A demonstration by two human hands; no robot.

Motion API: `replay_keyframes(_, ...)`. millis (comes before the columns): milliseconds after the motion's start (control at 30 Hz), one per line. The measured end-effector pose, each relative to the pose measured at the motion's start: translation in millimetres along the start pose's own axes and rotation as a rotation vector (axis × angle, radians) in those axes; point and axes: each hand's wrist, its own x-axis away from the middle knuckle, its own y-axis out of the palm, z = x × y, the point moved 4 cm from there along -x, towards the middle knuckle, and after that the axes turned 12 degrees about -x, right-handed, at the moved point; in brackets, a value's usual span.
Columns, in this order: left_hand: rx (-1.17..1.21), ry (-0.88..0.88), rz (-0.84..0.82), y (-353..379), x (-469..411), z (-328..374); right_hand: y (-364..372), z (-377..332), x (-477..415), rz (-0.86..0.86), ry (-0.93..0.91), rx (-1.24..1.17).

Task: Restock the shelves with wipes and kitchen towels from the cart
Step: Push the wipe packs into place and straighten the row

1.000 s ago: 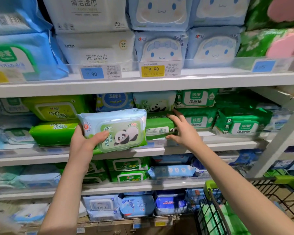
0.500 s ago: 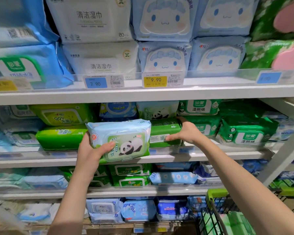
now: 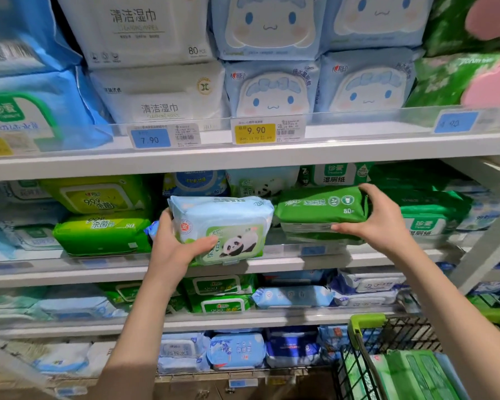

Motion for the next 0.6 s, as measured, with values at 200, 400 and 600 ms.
replay_keyframes(200, -0.019, 0.023, -0.093, 48, -28, 13, -31, 22, 20, 0.176, 0.019, 0.081)
replay_keyframes(400, -0.219, -0.019, -0.196, 86, -44, 12, -38, 34, 27, 0.207, 0.043, 0.042)
replay_keyframes(600, -0.466, 0.017, -0.179, 91, -47, 11, -40, 36, 28, 0.213, 0.055, -0.004)
